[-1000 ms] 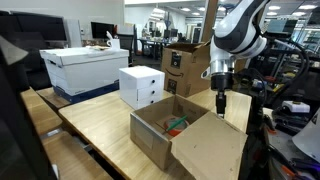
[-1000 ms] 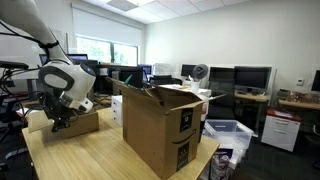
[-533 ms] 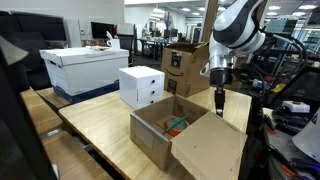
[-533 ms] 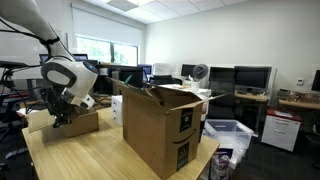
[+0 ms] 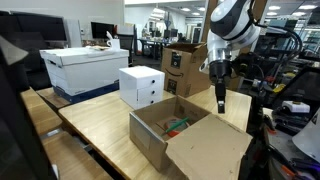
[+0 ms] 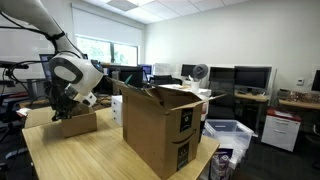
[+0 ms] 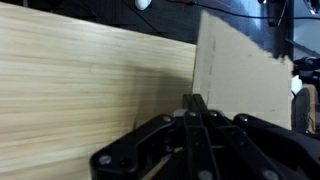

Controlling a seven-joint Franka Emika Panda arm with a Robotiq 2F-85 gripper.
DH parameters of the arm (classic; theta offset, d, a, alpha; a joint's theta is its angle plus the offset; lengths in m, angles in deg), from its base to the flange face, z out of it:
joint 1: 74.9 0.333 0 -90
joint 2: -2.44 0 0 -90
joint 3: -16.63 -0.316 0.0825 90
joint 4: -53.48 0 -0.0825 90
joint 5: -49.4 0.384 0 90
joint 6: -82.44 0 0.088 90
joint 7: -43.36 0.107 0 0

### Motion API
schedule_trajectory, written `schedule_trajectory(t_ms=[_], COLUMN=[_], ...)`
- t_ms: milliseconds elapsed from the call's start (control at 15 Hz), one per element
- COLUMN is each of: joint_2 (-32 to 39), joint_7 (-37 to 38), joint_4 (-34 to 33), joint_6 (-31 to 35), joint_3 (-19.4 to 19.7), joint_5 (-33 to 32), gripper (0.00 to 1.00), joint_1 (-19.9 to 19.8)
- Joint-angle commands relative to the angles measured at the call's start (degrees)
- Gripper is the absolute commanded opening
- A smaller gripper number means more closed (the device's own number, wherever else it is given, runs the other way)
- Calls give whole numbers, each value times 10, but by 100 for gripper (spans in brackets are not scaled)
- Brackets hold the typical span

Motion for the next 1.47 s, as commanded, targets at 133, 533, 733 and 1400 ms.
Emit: schedule_trajectory(t_ms=[133, 533, 733, 1400], joint_2=[-1, -7, -1, 56], joint_7=[-1, -5, 5, 9], joint_4=[-20, -12, 1, 26], joint_6=[-63, -83, -51, 58], joint_3=[15, 5, -1, -7], joint_5=[-6, -29, -30, -5], gripper=[2, 4, 32, 85], joint_1=[-16, -9, -6, -8])
